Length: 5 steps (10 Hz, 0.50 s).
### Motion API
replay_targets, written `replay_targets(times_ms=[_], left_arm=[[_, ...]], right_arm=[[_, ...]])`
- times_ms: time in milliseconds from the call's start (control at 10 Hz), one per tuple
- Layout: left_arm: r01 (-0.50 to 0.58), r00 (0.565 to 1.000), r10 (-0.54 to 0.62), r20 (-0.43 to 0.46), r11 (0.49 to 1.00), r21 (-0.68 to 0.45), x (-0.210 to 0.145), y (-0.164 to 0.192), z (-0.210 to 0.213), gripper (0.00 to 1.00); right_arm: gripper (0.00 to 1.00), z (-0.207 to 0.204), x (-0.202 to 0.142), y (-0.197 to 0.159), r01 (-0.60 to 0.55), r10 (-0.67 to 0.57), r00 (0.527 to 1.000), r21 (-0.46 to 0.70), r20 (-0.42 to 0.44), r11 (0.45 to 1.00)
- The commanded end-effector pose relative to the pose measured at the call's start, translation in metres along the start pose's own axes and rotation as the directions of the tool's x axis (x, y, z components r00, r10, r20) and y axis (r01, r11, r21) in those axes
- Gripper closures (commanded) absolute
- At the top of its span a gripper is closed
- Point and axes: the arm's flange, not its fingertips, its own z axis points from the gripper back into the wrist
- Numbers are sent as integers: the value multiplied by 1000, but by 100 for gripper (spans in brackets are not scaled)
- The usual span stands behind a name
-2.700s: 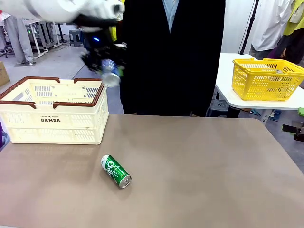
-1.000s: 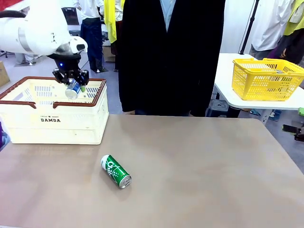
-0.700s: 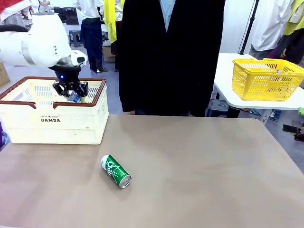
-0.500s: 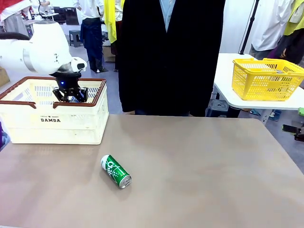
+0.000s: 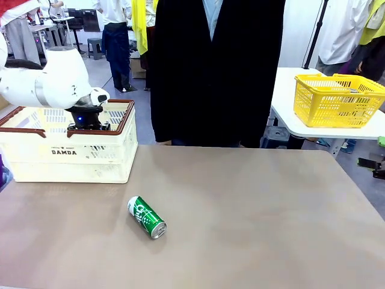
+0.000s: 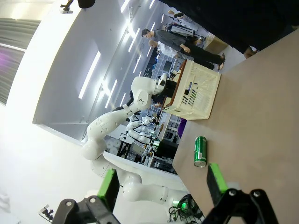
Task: Place the drinks into the Shopping basket.
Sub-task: Pick up one drink and place it into the Shopping basket.
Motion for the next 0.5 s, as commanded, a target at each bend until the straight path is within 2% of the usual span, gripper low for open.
replay_targets(times_ms=[0, 100, 400], left_arm=[[7, 1000, -7, 10, 1000, -21, 8, 1, 8, 10], [0, 1000, 0, 8, 1000, -20, 9, 2, 8, 0], [-13, 998, 15, 63, 999, -38, 4, 9, 35, 0]], right_arm=[[0, 1, 0, 5, 15, -15, 1000, 4, -6, 1000], [0, 1, 0, 5, 15, -15, 1000, 4, -6, 1000], [0, 1, 0, 5, 15, -15, 1000, 4, -6, 1000]])
